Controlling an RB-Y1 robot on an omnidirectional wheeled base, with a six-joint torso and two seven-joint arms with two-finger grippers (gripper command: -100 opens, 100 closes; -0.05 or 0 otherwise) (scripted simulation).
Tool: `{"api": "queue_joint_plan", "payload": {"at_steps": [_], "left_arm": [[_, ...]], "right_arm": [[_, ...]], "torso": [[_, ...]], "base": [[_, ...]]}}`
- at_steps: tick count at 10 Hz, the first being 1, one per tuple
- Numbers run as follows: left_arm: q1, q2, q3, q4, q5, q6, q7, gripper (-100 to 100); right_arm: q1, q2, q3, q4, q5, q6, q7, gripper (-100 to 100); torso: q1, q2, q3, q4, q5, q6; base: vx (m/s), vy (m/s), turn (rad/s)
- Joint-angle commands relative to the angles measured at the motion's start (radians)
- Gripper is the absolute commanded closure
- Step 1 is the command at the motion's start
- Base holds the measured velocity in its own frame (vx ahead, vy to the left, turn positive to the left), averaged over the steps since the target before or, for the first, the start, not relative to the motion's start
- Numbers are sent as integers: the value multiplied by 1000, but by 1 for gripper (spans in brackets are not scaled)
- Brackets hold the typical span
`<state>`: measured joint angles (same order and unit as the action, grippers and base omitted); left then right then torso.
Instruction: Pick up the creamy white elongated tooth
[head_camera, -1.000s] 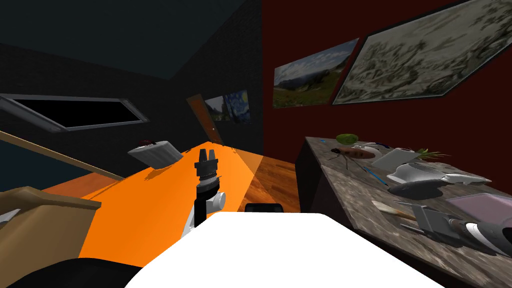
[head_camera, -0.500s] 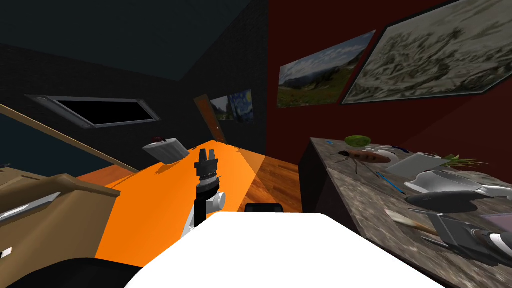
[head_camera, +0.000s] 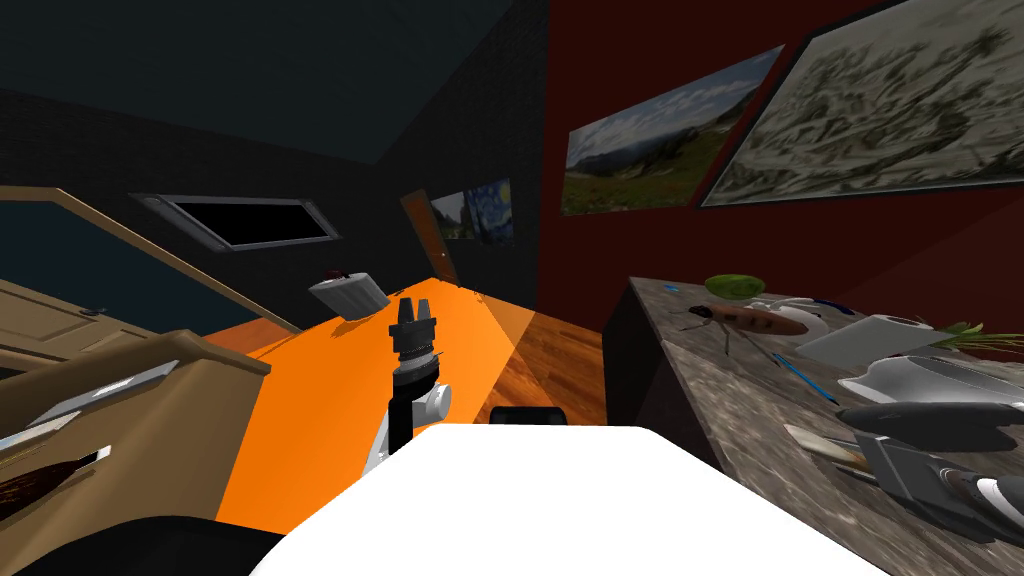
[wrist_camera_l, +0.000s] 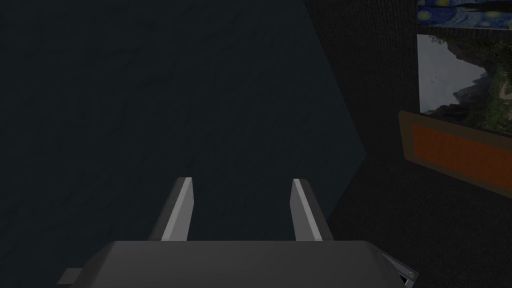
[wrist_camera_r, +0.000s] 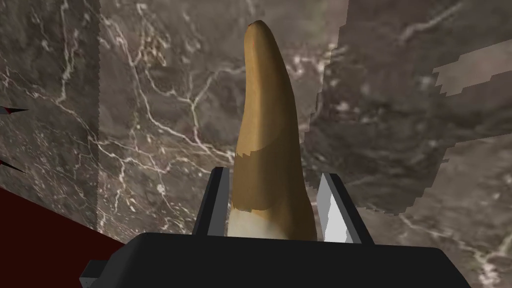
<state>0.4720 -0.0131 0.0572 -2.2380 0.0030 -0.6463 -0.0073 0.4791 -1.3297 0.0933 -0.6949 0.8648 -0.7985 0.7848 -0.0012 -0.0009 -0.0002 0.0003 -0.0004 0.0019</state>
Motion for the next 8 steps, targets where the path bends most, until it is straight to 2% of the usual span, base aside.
{"api": "queue_joint_plan", "payload": {"at_steps": [1,3,4,5,6,7,8], "left_arm": [[0,0,0,0,0,0,0,0],[0,0,0,0,0,0,0,0],[0,0,0,0,0,0,0,0],[0,0,0,0,0,0,0,0],[0,0,0,0,0,0,0,0],[0,0,0,0,0,0,0,0],[0,0,0,0,0,0,0,0]], "right_arm": [[0,0,0,0,0,0,0,100],[0,0,0,0,0,0,0,100],[0,0,0,0,0,0,0,0],[0,-16,-5,-5,0,-15,2,100],[3,-35,-13,-11,-1,-34,7,100],[3,-23,-9,-12,0,-18,4,100],[5,-25,-9,-12,0,-21,5,0]], "torso": [[0,0,0,0,0,0],[0,0,0,0,0,0],[0,0,0,0,0,0],[0,0,0,0,0,0],[2,0,0,0,1,3],[3,-1,0,0,1,4],[3,-1,0,0,1,1]], "base": [[0,0,0],[0,0,0],[0,0,0],[23,15,-210],[55,36,-300],[24,21,-74],[0,0,0]]}}
